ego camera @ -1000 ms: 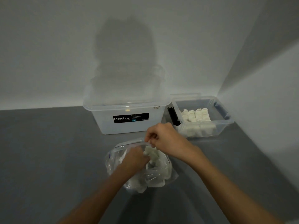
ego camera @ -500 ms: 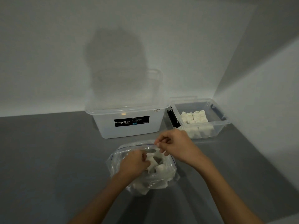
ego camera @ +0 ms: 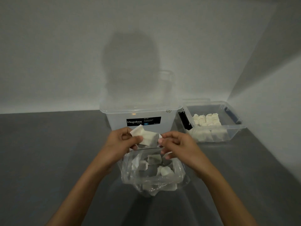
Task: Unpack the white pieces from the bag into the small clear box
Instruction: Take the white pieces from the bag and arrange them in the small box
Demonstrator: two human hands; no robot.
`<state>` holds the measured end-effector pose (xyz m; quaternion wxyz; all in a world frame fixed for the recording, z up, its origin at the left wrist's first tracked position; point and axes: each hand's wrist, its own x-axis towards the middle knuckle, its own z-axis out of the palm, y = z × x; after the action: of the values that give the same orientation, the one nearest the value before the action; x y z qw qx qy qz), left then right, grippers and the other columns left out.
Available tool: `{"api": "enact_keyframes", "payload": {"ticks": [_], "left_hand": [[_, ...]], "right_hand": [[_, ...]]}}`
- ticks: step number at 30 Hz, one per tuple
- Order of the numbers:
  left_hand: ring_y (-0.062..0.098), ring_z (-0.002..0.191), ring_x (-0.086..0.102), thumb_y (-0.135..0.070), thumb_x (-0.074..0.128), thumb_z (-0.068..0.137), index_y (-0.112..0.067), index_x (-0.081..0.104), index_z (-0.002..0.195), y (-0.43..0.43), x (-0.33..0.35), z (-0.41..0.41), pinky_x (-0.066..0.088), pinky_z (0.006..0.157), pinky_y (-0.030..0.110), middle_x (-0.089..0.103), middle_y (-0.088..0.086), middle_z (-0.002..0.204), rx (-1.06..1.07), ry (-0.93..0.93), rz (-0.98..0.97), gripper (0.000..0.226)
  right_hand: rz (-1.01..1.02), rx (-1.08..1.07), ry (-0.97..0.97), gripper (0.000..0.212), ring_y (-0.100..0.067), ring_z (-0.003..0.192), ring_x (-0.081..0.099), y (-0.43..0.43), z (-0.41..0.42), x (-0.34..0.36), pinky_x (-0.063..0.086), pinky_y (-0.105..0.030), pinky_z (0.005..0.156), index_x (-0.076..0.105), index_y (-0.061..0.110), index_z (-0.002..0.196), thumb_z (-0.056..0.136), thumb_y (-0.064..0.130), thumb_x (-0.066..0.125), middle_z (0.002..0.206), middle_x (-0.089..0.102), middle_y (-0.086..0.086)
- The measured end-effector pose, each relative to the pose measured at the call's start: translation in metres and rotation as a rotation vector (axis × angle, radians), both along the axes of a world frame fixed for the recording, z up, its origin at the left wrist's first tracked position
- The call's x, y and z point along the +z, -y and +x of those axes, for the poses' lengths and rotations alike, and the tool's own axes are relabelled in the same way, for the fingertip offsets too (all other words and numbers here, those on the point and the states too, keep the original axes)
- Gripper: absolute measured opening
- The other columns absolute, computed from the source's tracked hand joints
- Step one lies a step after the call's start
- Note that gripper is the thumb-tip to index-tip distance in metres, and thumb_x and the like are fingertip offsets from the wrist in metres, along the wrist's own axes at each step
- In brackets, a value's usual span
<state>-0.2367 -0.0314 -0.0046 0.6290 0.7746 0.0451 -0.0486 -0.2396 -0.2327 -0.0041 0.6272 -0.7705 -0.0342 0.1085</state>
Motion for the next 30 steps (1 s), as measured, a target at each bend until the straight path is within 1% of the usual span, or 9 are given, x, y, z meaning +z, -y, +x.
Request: {"api": "enact_keyframes", "payload": {"ticks": [5,8,11,18,21,23,26,28,30], "left_hand": [[0.007,0.059,0.059,-0.013,0.07,0.083,-0.012,0.064,0.099,0.006,0.002,0.002,0.042,0.06,0.023,0.07,0.008,0.075,-0.037,-0.018,-0.106,0.017],[0.009,0.061,0.062,-0.018,0.067,0.087,-0.014,0.063,0.102,0.007,0.002,0.005,0.044,0.062,0.025,0.071,0.004,0.073,-0.084,0.001,-0.061,0.016],[0.008,0.062,0.063,-0.023,0.06,0.092,-0.011,0.065,0.098,0.007,0.001,0.01,0.043,0.062,0.023,0.071,0.002,0.072,-0.089,0.039,0.019,0.014],[0.005,0.065,0.057,-0.018,0.06,0.092,-0.013,0.071,0.093,0.006,-0.002,0.018,0.045,0.056,0.012,0.065,0.002,0.077,-0.046,0.085,0.104,0.012],[0.008,0.066,0.061,-0.008,0.059,0.092,-0.007,0.067,0.088,0.006,-0.007,0.02,0.051,0.059,0.014,0.065,0.006,0.073,0.043,-0.037,-0.151,0.009],[0.012,0.068,0.067,-0.002,0.056,0.091,-0.001,0.063,0.087,0.009,-0.007,0.018,0.056,0.062,0.017,0.068,0.012,0.077,0.091,-0.155,-0.449,0.008],[0.015,0.074,0.072,0.0,0.052,0.091,0.003,0.059,0.1,0.016,-0.008,0.014,0.06,0.068,0.023,0.071,0.016,0.087,0.114,-0.315,-0.836,0.011],[0.017,0.081,0.071,-0.009,0.055,0.089,-0.004,0.06,0.11,0.02,-0.01,0.012,0.058,0.073,0.03,0.072,0.013,0.098,0.026,-0.364,-0.879,0.022],[0.017,0.078,0.067,-0.02,0.06,0.084,-0.015,0.064,0.106,0.025,-0.011,0.008,0.056,0.067,0.031,0.071,0.008,0.095,-0.039,-0.386,-0.851,0.023]], "right_hand": [[0.099,-0.032,-0.003,0.013,-0.015,0.062,0.067,-0.001,0.002,0.002,0.054,-0.023,0.056,0.068,-0.002,0.092,0.086,0.009,0.069,0.071,0.069,-0.013],[-0.073,-0.051,0.114,0.003,-0.012,0.056,0.065,0.008,0.008,0.011,0.056,-0.024,0.058,0.071,0.007,0.083,0.085,0.007,0.069,0.064,0.068,-0.01],[-0.364,-0.024,0.282,0.014,-0.007,0.052,0.064,0.019,0.015,0.022,0.056,-0.02,0.059,0.067,0.022,0.079,0.083,0.01,0.071,0.06,0.068,-0.003],[-0.632,0.111,0.414,0.004,0.0,0.054,0.064,0.018,0.028,0.036,0.051,-0.01,0.063,0.07,0.016,0.08,0.082,0.016,0.074,0.064,0.066,0.008],[-0.712,0.109,0.443,0.003,0.002,0.063,0.061,0.016,0.032,0.037,0.047,-0.008,0.065,0.074,0.017,0.084,0.083,0.017,0.071,0.073,0.07,0.007],[-0.71,0.11,0.429,0.006,0.0,0.068,0.059,0.015,0.032,0.04,0.042,-0.008,0.062,0.075,0.019,0.081,0.08,0.016,0.069,0.074,0.069,0.01],[-0.472,0.241,0.279,0.012,-0.008,0.069,0.064,0.009,0.031,0.041,0.049,-0.017,0.061,0.073,0.022,0.072,0.076,0.01,0.072,0.087,0.071,0.007],[-0.297,0.289,0.2,0.018,-0.018,0.076,0.068,0.004,0.03,0.038,0.053,-0.023,0.064,0.072,0.02,0.07,0.077,0.004,0.071,0.095,0.071,0.003],[-0.193,0.272,0.194,0.014,-0.019,0.074,0.067,0.0,0.033,0.035,0.056,-0.028,0.069,0.072,0.013,0.075,0.079,0.0,0.069,0.084,0.071,-0.001]]}}
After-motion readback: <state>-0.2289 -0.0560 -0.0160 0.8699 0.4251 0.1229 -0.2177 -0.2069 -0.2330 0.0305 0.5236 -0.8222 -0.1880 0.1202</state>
